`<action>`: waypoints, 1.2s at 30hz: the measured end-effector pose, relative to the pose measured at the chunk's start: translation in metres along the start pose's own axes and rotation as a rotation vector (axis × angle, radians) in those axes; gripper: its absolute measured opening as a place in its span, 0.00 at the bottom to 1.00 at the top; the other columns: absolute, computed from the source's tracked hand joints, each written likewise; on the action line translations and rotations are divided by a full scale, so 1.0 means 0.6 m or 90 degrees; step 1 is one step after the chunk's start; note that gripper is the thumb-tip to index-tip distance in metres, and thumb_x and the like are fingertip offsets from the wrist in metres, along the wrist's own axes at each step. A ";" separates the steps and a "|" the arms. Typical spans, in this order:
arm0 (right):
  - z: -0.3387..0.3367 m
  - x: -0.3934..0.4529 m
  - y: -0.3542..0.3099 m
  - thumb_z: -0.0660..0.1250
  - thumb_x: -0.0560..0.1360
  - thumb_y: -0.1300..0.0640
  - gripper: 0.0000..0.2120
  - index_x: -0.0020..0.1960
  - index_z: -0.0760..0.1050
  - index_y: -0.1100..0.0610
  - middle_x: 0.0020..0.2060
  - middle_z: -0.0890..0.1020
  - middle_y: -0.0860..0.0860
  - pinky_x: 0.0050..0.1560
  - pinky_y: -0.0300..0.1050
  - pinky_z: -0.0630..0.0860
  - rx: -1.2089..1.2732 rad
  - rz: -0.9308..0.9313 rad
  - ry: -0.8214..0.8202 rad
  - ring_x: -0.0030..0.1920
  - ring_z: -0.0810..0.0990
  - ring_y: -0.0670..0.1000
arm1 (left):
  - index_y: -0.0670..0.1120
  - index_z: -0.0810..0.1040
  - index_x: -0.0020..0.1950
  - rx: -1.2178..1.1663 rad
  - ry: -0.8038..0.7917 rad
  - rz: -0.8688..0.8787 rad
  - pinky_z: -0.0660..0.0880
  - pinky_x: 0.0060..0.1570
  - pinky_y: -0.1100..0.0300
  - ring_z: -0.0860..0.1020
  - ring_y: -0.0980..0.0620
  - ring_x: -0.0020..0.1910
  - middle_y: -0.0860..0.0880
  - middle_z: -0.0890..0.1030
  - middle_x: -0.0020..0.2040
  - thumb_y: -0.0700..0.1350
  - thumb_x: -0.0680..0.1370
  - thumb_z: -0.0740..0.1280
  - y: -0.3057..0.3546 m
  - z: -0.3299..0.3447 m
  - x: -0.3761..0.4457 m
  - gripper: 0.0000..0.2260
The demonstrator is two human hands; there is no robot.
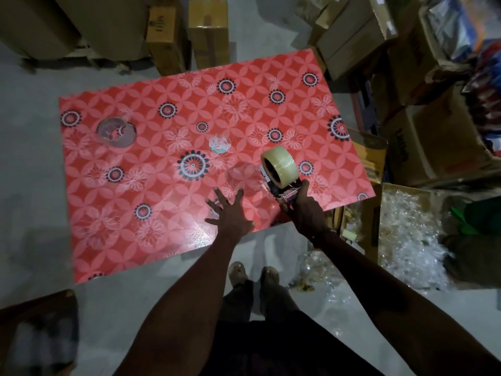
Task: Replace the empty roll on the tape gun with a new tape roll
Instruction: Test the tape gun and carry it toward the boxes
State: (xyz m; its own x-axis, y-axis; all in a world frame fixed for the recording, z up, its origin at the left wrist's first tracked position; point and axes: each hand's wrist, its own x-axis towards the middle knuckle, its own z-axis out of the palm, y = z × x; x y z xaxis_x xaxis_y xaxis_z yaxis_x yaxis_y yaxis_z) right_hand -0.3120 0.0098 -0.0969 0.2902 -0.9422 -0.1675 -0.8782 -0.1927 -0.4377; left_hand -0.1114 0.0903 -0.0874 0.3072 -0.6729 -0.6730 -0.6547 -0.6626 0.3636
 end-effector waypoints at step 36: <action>-0.026 -0.193 0.132 0.71 0.80 0.42 0.51 0.83 0.43 0.66 0.44 0.87 0.64 0.34 0.52 0.78 -0.001 -0.034 -0.023 0.38 0.85 0.64 | 0.63 0.49 0.84 0.070 0.017 -0.011 0.52 0.66 0.15 0.33 0.23 0.78 0.39 0.29 0.82 0.60 0.70 0.79 -0.006 0.010 0.008 0.52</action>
State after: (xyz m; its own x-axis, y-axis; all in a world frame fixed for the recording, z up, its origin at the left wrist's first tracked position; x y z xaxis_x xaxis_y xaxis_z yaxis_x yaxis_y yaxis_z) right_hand -0.4211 0.0993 -0.0983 0.3501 -0.9200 -0.1764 -0.8620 -0.2427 -0.4450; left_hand -0.1121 0.0915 -0.0957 0.3364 -0.6708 -0.6609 -0.7203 -0.6354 0.2782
